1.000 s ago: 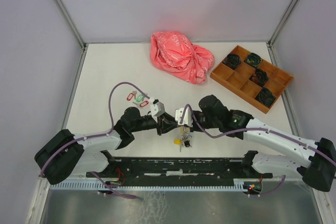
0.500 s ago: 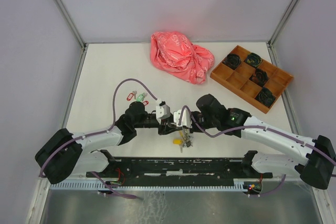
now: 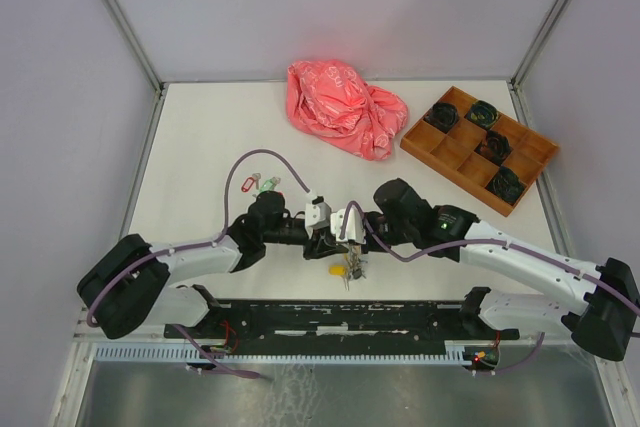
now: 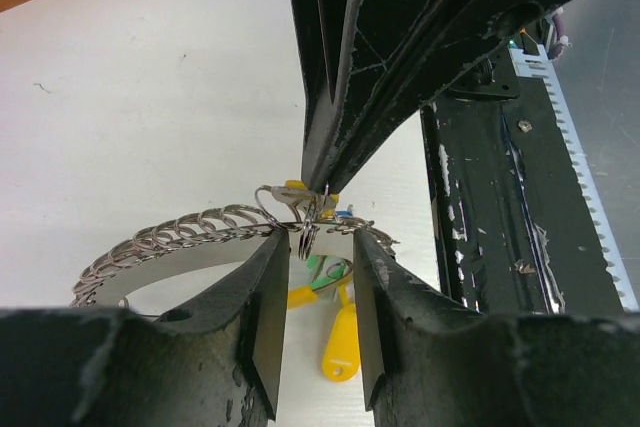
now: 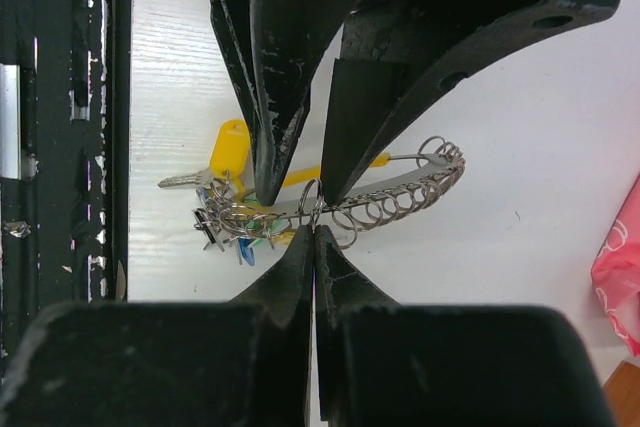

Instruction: Put the keys on the keyring

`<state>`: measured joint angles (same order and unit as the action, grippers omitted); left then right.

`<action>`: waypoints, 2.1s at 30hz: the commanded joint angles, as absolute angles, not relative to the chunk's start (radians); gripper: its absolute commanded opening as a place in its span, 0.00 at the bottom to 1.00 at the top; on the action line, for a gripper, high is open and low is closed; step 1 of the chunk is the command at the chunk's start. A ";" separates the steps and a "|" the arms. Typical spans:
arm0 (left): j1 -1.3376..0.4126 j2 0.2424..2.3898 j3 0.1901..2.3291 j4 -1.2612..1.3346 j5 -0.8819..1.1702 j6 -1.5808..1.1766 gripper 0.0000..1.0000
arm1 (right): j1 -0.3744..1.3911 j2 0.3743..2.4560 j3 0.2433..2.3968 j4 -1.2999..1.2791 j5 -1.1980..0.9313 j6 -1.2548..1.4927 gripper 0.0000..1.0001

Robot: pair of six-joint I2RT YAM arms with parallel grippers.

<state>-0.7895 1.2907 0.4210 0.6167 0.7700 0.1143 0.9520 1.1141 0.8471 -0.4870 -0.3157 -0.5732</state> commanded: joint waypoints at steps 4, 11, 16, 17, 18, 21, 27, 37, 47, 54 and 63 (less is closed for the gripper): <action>-0.803 1.311 0.479 0.632 0.804 0.155 0.37 | 0.959 1.117 0.905 -0.439 -0.354 -0.579 0.01; -0.808 1.322 0.484 0.632 0.811 0.159 0.04 | 0.961 1.116 0.907 -0.454 -0.347 -0.577 0.01; -0.807 1.295 0.459 0.631 0.800 0.152 0.03 | 0.961 1.076 0.892 -0.501 -0.290 -0.571 0.01; -0.808 1.287 0.453 0.639 0.798 0.145 0.03 | 0.961 1.070 0.888 -0.512 -0.279 -0.570 0.01; -0.808 1.277 0.446 0.649 0.798 0.138 0.03 | 0.961 1.066 0.885 -0.523 -0.271 -0.568 0.01; -0.806 1.254 0.433 0.680 0.803 0.111 0.03 | 0.961 1.060 0.867 -0.526 -0.253 -0.558 0.01; -0.807 1.224 0.427 0.701 0.803 0.080 0.03 | 0.962 1.067 0.839 -0.513 -0.244 -0.537 0.01; -0.806 1.201 0.401 0.792 0.770 0.006 0.03 | 0.962 1.062 0.810 -0.488 -0.253 -0.518 0.01; -0.806 1.200 0.394 0.847 0.730 -0.039 0.03 | 0.962 1.054 0.753 -0.370 -0.286 -0.482 0.01; -0.807 1.202 0.363 0.935 0.665 -0.109 0.03 | 0.963 1.038 0.704 -0.249 -0.298 -0.441 0.01; -0.807 1.225 0.321 1.067 0.580 -0.195 0.03 | 0.965 1.033 0.656 -0.100 -0.305 -0.401 0.01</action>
<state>-0.8051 1.2331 0.3248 0.8955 0.6292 -0.1181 0.9619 1.0424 0.6559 -0.2188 -0.2909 -0.4301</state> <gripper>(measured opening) 0.044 0.012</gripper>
